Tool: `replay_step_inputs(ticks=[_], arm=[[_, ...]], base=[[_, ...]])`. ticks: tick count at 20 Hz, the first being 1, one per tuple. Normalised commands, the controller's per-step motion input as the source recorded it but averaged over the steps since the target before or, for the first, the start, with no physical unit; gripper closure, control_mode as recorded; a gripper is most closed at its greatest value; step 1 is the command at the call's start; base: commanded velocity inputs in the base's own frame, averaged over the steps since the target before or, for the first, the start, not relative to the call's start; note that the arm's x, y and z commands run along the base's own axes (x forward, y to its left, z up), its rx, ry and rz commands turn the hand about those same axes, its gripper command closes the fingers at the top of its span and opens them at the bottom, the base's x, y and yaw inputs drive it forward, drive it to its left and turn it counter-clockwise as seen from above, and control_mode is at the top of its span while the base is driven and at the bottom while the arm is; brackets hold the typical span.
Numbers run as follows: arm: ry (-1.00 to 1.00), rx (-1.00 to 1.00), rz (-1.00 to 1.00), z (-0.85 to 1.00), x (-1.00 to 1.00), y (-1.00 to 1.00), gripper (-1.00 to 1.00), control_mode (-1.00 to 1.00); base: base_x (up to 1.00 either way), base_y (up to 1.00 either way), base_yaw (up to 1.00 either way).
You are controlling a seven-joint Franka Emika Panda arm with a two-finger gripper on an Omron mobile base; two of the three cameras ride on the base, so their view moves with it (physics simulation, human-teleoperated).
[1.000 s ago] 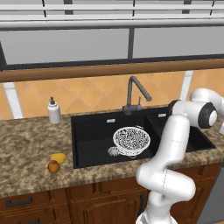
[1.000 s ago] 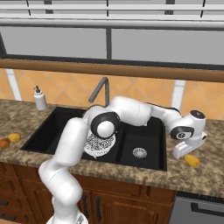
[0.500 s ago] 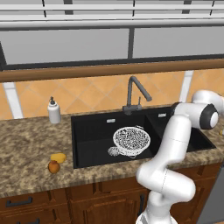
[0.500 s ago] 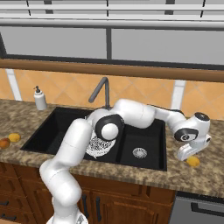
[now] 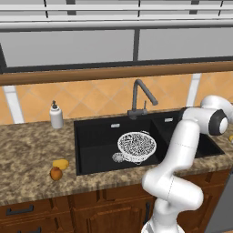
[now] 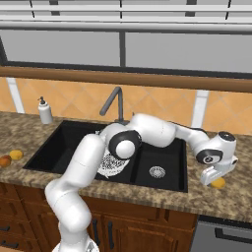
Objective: Put the colander in the sink, put the peach, mango, mango in the colander, and turn on the sink faucet and pour water over the colander.
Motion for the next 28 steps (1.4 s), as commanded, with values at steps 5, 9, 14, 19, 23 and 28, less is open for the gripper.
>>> replay_step_inputs(ticks=[5, 9, 14, 19, 23, 28], arm=[[0.00, 0.00, 0.00, 0.00, 0.00, 0.00, -1.00, -1.00], [0.00, 0.00, 0.00, 0.00, 0.00, 0.00, -1.00, -1.00], [0.00, 0.00, 0.00, 0.00, 0.00, 0.00, 1.00, -1.00], [0.00, 0.00, 0.00, 0.00, 0.00, 0.00, 1.00, -1.00], [0.00, 0.00, 0.00, 0.00, 0.00, 0.00, 1.00, -1.00], [0.00, 0.00, -0.01, 0.07, 0.08, 0.00, 1.00, -1.00]], base=[[0.00, 0.00, 0.00], [0.00, 0.00, 0.00], [0.00, 0.00, 0.00], [0.00, 0.00, 0.00], [0.00, 0.00, 0.00], [0.00, 0.00, 0.00]])
